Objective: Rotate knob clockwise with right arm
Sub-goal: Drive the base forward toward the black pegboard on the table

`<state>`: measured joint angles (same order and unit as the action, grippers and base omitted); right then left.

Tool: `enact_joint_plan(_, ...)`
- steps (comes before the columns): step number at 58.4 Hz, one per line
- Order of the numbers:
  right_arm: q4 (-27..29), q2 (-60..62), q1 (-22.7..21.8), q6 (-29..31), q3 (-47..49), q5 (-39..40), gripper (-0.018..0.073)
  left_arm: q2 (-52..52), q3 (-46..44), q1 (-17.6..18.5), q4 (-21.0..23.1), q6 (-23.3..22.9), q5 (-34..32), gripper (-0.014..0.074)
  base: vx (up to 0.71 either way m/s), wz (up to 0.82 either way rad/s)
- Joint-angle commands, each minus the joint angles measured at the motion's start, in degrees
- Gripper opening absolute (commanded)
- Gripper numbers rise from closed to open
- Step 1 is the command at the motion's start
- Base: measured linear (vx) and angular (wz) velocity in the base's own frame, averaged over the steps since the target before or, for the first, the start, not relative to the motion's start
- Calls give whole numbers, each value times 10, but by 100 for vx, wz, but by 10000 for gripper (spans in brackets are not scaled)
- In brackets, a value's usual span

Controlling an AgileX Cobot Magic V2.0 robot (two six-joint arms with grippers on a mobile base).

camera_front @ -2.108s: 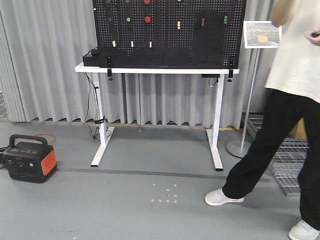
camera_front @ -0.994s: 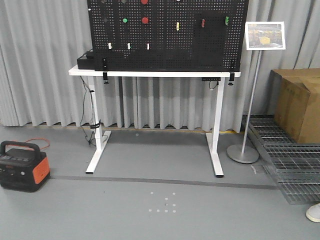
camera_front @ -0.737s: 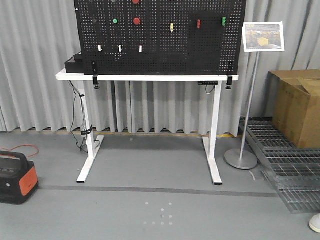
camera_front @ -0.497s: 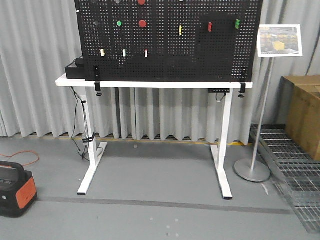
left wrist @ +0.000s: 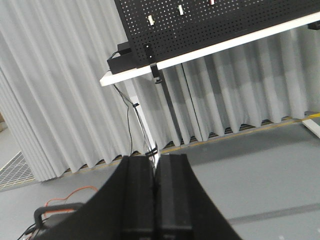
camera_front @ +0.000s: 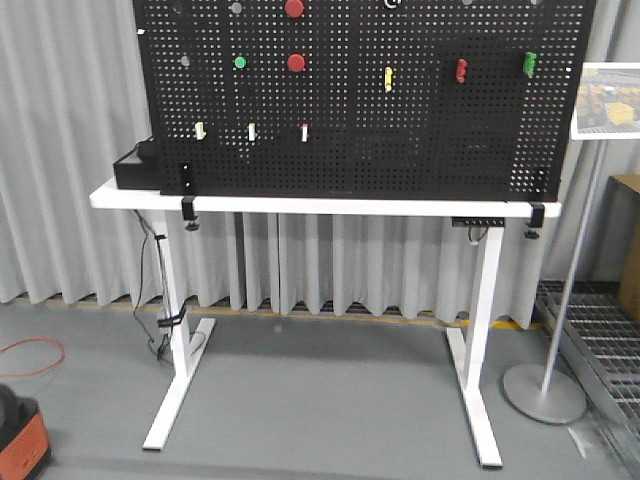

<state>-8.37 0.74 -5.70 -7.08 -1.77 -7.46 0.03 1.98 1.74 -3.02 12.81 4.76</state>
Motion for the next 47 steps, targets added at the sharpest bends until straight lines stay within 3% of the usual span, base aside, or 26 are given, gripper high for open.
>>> enact_joint_plan(1,-2,5,-4,4,-5,49,-10,8,9,1,3,-2,-48,-6,50,-2)
enact_joint_plan(47,-2,5,-4,4,-5,49,-10,8,9,1,3,-2,-48,-6,49,-4)
